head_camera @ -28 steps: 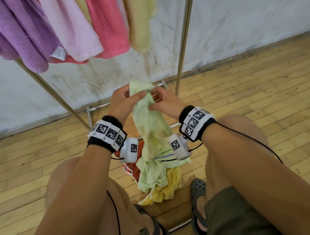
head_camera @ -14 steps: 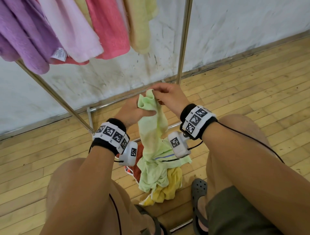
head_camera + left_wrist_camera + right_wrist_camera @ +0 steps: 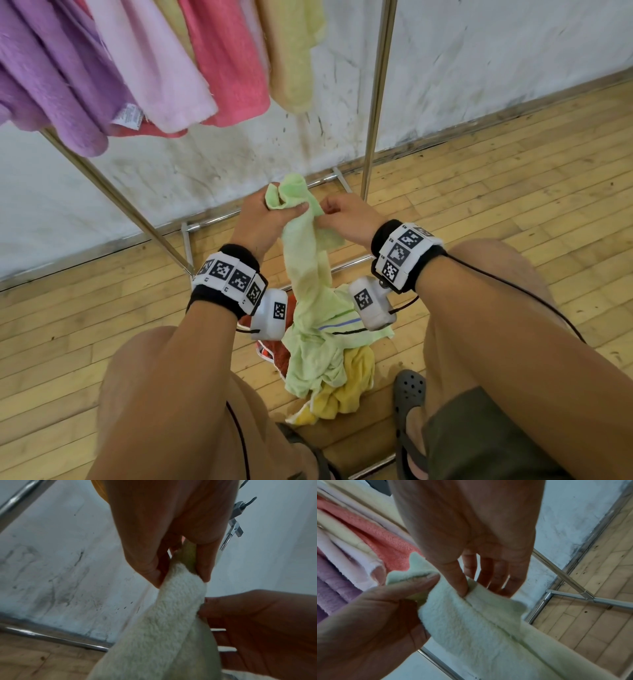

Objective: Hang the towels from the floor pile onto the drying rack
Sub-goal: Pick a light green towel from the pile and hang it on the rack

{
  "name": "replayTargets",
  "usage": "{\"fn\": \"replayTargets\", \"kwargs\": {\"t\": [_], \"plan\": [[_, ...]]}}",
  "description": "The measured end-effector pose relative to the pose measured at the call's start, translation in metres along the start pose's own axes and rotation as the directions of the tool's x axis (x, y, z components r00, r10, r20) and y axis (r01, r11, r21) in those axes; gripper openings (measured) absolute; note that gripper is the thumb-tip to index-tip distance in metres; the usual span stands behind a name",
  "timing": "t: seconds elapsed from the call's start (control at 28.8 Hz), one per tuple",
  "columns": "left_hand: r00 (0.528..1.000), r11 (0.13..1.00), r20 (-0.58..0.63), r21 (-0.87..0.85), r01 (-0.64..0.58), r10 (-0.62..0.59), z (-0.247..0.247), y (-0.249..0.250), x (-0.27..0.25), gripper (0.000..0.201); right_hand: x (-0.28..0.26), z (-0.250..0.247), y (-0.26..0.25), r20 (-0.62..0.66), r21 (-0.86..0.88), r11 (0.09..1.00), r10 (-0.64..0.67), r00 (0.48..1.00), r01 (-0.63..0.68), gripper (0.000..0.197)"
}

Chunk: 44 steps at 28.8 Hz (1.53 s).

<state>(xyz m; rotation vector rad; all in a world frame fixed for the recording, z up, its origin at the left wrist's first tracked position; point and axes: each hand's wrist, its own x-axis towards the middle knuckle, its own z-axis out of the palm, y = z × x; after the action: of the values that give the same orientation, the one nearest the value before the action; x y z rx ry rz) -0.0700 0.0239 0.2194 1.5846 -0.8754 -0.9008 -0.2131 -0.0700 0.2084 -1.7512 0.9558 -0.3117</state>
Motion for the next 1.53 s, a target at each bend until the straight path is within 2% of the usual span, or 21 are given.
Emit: {"fn": "replayTargets", "kwargs": {"t": [0.07, 0.14, 0.24, 0.31, 0.42, 0.49, 0.59, 0.69, 0.83, 0.9, 1.01, 1.08, 1.15, 1.25, 1.53], "plan": [[0.999, 1.000, 0.036, 0.005, 0.006, -0.006, 0.000, 0.001, -0.001, 0.024, -0.003, 0.003, 0.002, 0.026, 0.036, 0.999, -0.006, 1.000, 0.005, 0.011], [0.996, 0.997, 0.085, 0.069, 0.027, -0.033, 0.002, 0.001, 0.000, 0.034, -0.003, 0.003, -0.001, -0.018, 0.129, 0.991, -0.033, 0.999, 0.035, 0.012], [0.966, 0.983, 0.233, 0.171, 0.071, -0.110, 0.005, -0.002, -0.002, 0.054, -0.002, -0.002, -0.007, -0.099, 0.169, 0.976, -0.121, 0.988, 0.136, 0.007], [0.951, 0.977, 0.284, 0.202, 0.062, -0.119, 0.008, -0.004, -0.005, 0.056, -0.003, -0.003, -0.008, -0.074, 0.185, 0.968, -0.157, 0.985, 0.168, 0.006], [0.978, 0.972, 0.194, 0.233, 0.024, -0.071, 0.009, -0.003, -0.005, 0.041, -0.003, 0.000, -0.006, -0.014, 0.180, 0.972, -0.154, 0.988, 0.154, 0.015], [0.991, 0.978, 0.111, 0.198, 0.058, -0.081, 0.007, -0.004, -0.003, 0.038, -0.002, 0.001, -0.004, -0.031, 0.167, 0.977, -0.132, 0.991, 0.135, 0.021], [0.992, 0.986, 0.043, 0.129, 0.108, -0.114, 0.004, -0.005, -0.002, 0.044, 0.000, 0.001, -0.003, -0.040, 0.128, 0.989, -0.066, 0.997, 0.071, 0.017], [0.990, 0.987, -0.004, 0.073, 0.142, -0.142, 0.005, -0.005, 0.000, 0.054, 0.000, 0.001, -0.001, -0.046, 0.184, 0.982, -0.041, 0.998, 0.049, 0.017], [0.976, 0.980, -0.110, 0.034, 0.195, -0.190, 0.004, -0.008, 0.003, 0.057, 0.000, 0.002, -0.001, -0.045, 0.256, 0.965, -0.041, 0.998, 0.051, 0.012], [0.973, 0.976, -0.102, 0.054, 0.211, -0.205, 0.005, -0.010, 0.003, 0.050, -0.001, 0.003, 0.001, -0.009, 0.276, 0.961, -0.027, 1.000, 0.029, 0.007], [0.983, 0.974, -0.067, 0.138, 0.179, -0.171, 0.009, -0.010, 0.001, 0.024, 0.000, 0.006, 0.002, 0.018, 0.285, 0.958, -0.024, 1.000, 0.018, 0.008], [0.985, 0.973, -0.056, 0.158, 0.171, -0.164, 0.010, -0.008, 0.001, 0.017, 0.000, 0.007, 0.002, 0.028, 0.280, 0.960, -0.022, 0.999, 0.013, 0.009], [0.978, 0.972, -0.039, 0.110, 0.210, -0.207, 0.011, -0.006, 0.001, 0.018, 0.000, 0.007, 0.001, 0.035, 0.287, 0.958, -0.011, 0.999, 0.000, 0.008], [0.962, 0.961, -0.008, 0.029, 0.274, -0.273, 0.014, -0.003, 0.000, 0.030, 0.001, 0.007, 0.002, 0.033, 0.272, 0.962, -0.001, 0.999, -0.008, 0.007], [0.947, 0.951, 0.135, -0.070, 0.301, -0.290, 0.015, 0.007, -0.008, 0.028, 0.004, 0.004, 0.005, -0.048, 0.101, 0.994, -0.028, 0.998, 0.033, 0.013]]}}
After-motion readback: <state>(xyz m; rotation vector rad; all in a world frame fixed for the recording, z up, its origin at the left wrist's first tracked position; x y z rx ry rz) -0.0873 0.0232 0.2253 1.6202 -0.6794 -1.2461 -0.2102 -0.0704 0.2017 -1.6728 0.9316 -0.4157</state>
